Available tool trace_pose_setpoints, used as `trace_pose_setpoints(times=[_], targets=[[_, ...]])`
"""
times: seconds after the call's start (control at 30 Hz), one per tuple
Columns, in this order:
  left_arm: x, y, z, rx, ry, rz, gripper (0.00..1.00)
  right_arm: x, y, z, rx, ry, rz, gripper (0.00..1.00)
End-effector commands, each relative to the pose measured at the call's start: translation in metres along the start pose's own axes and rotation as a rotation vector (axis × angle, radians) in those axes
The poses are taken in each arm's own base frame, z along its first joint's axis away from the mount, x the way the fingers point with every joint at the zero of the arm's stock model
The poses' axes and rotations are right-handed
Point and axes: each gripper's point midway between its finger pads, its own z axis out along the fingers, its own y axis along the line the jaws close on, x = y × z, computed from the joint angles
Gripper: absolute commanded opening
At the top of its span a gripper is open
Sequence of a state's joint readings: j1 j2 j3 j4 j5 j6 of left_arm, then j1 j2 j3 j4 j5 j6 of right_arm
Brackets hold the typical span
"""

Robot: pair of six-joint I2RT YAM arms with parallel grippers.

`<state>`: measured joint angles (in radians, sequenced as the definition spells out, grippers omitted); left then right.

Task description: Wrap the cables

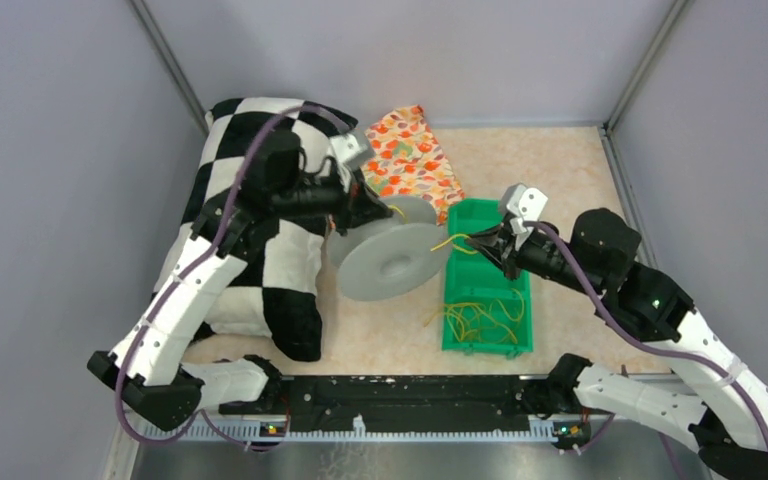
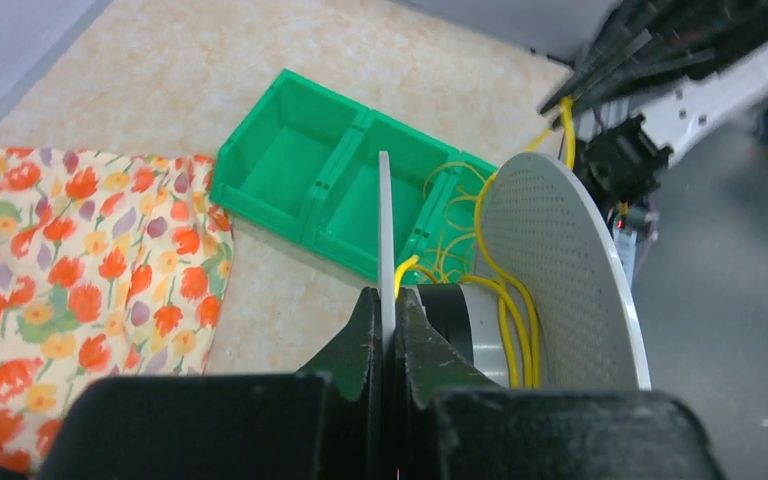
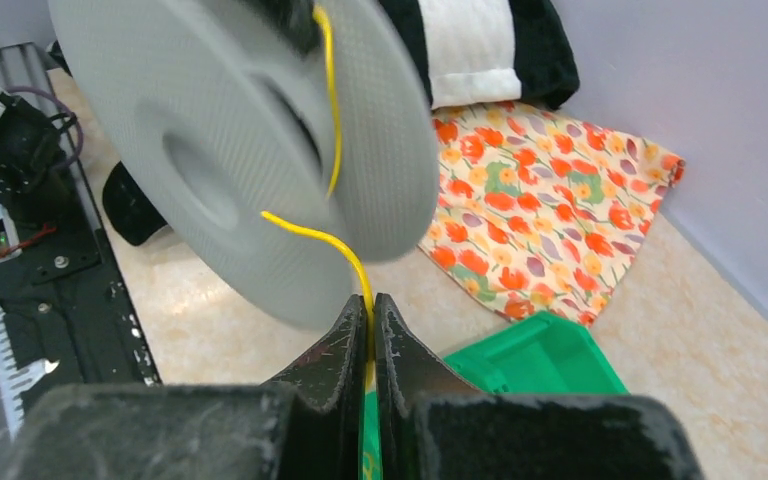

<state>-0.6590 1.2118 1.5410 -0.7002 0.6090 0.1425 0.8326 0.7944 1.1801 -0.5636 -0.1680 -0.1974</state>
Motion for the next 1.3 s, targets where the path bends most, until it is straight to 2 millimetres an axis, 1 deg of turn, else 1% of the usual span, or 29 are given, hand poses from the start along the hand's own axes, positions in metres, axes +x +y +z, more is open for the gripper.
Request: trace_pose_setpoints(times=[0.0, 0.07, 0.1, 0.17, 0.23, 0.3, 0.33, 0.43, 0.53, 0.6, 0.7, 0.83, 1.0, 1.17, 1.27], targets=[[-0.056, 0.021, -0.034, 0.050, -0.240, -0.116, 0.00, -0.009, -0.014, -0.017, 0.107, -0.115, 0.001, 0.00], [-0.058, 0.028, -0.039, 0.109, -0.279, -0.213, 0.00, -0.004, -0.006, -0.016, 0.076, -0.161, 0.002, 0.00], [-0.060, 0.036, -0.039, 0.125, -0.295, -0.264, 0.00, -0.002, 0.000, -0.014, 0.050, -0.183, 0.001, 0.00], [-0.055, 0.045, -0.032, 0.186, -0.277, -0.403, 0.00, 0.004, 0.009, -0.010, 0.006, -0.223, -0.014, 0.00], [-0.049, 0.049, -0.022, 0.266, -0.251, -0.542, 0.00, 0.006, 0.020, -0.007, -0.047, -0.285, -0.058, 0.00], [-0.044, 0.053, -0.015, 0.323, -0.245, -0.643, 0.00, 0.010, 0.023, -0.004, -0.053, -0.320, -0.061, 0.00], [-0.042, 0.057, -0.012, 0.326, -0.252, -0.688, 0.00, 0.013, 0.024, -0.002, -0.058, -0.322, -0.067, 0.00], [-0.035, 0.076, -0.007, 0.281, -0.286, -0.826, 0.00, 0.022, 0.027, 0.003, -0.077, -0.299, -0.093, 0.00], [-0.025, 0.094, -0.004, 0.243, -0.297, -0.966, 0.00, 0.026, 0.030, 0.006, -0.095, -0.293, -0.112, 0.00], [-0.018, 0.103, -0.002, 0.223, -0.306, -1.059, 0.00, 0.027, 0.034, 0.007, -0.123, -0.291, -0.132, 0.00], [-0.008, 0.112, 0.002, 0.209, -0.318, -1.199, 0.00, 0.029, 0.039, 0.009, -0.154, -0.287, -0.159, 0.00], [-0.002, 0.119, 0.005, 0.193, -0.335, -1.318, 0.00, 0.030, 0.040, 0.014, -0.169, -0.278, -0.171, 0.00], [0.010, 0.127, 0.007, 0.120, -0.352, -1.519, 0.00, 0.022, 0.042, 0.019, -0.183, -0.316, -0.179, 0.00], [0.032, 0.134, 0.010, 0.006, -0.323, -1.669, 0.00, 0.012, 0.046, 0.024, -0.214, -0.366, -0.198, 0.00], [0.047, 0.136, 0.011, -0.066, -0.291, -1.745, 0.00, 0.011, 0.050, 0.027, -0.240, -0.374, -0.211, 0.00]])
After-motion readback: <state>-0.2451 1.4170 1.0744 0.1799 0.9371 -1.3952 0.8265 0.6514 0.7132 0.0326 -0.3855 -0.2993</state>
